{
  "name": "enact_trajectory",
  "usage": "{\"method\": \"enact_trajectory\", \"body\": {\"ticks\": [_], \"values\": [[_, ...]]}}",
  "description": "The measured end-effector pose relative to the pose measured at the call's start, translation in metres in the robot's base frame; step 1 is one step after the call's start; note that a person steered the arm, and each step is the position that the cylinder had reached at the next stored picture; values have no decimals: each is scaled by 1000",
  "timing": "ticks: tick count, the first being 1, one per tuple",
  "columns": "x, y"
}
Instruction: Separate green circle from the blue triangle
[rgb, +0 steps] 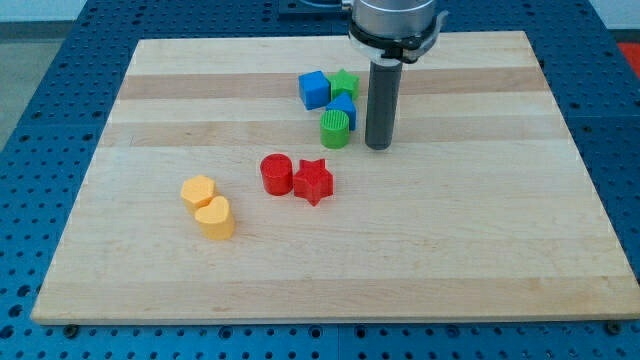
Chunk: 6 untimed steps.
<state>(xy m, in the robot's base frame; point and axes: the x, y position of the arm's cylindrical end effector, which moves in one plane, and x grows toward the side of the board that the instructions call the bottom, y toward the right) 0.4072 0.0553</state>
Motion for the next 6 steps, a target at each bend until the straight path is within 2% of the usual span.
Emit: {"method": "enact_trajectory", "body": {"ticks": [2,4,5,6], "values": [[0,-6],[-7,-45],[-31,-70],[-78,-102]]}}
